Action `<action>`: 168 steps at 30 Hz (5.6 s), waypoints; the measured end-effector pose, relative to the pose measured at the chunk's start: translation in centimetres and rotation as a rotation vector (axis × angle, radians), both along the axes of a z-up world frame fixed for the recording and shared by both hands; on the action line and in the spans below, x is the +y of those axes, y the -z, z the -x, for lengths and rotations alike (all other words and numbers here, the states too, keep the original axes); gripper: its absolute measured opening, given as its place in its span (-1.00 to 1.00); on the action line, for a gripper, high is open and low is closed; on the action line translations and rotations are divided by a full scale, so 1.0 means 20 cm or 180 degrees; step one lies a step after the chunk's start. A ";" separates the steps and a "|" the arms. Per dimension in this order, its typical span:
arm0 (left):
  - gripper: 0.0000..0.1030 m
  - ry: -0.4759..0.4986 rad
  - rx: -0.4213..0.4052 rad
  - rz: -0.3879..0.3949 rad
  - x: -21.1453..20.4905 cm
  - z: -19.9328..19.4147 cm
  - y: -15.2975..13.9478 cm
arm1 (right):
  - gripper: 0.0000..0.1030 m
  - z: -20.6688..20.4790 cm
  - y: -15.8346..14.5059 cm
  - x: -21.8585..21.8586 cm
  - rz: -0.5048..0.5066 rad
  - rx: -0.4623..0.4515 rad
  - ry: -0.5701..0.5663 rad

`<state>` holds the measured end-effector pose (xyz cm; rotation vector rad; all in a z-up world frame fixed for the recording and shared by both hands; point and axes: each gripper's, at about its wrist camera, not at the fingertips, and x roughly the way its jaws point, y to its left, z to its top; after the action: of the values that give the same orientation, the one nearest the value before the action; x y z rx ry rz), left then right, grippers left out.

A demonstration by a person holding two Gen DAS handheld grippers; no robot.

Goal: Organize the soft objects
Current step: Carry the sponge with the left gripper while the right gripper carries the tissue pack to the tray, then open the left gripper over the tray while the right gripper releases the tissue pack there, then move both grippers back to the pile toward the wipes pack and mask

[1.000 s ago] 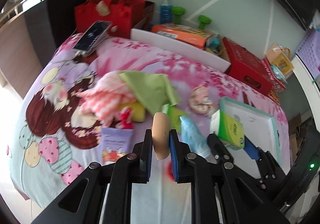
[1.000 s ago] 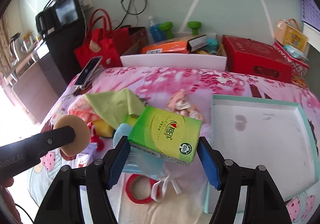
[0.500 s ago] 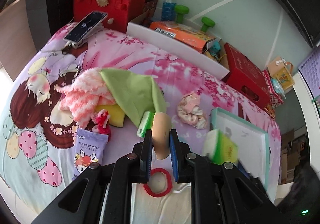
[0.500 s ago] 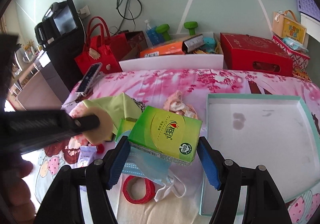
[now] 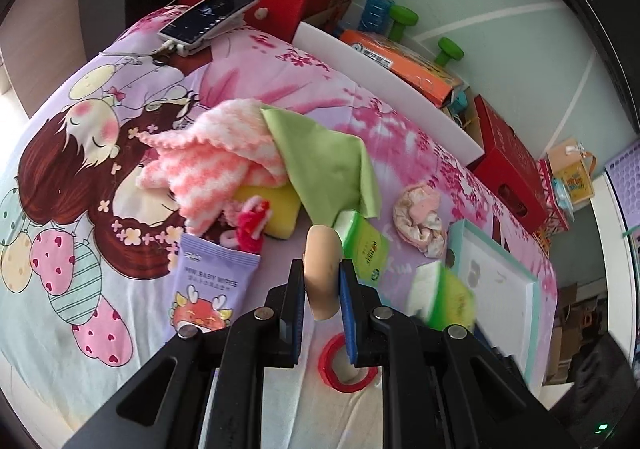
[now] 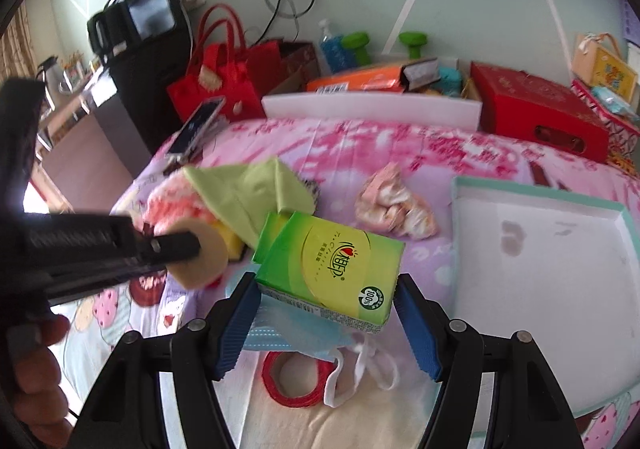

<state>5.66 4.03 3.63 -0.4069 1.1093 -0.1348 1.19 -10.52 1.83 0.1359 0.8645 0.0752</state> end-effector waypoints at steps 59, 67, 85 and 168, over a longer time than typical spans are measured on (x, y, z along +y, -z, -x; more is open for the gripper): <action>-0.67 0.0020 -0.0151 0.0015 -0.01 0.00 -0.08 | 0.28 0.09 -0.11 -0.26 -0.0193 -0.0305 0.0547; -0.67 0.0535 -0.0412 0.0024 -0.29 0.03 -0.16 | 0.28 0.22 -0.11 -0.69 0.0260 -0.0159 0.1485; -0.67 0.2091 -0.0557 0.0208 -1.14 0.20 0.02 | 0.29 0.54 0.02 -1.29 0.0190 0.0115 0.2644; 0.94 -0.0450 0.0334 -0.0783 0.22 -0.01 0.23 | 1.00 0.00 0.11 0.14 0.0178 0.0412 -0.0144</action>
<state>5.89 8.40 -1.04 -0.2728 1.1801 0.1481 1.12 -7.63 -0.46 0.0694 0.9980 0.0851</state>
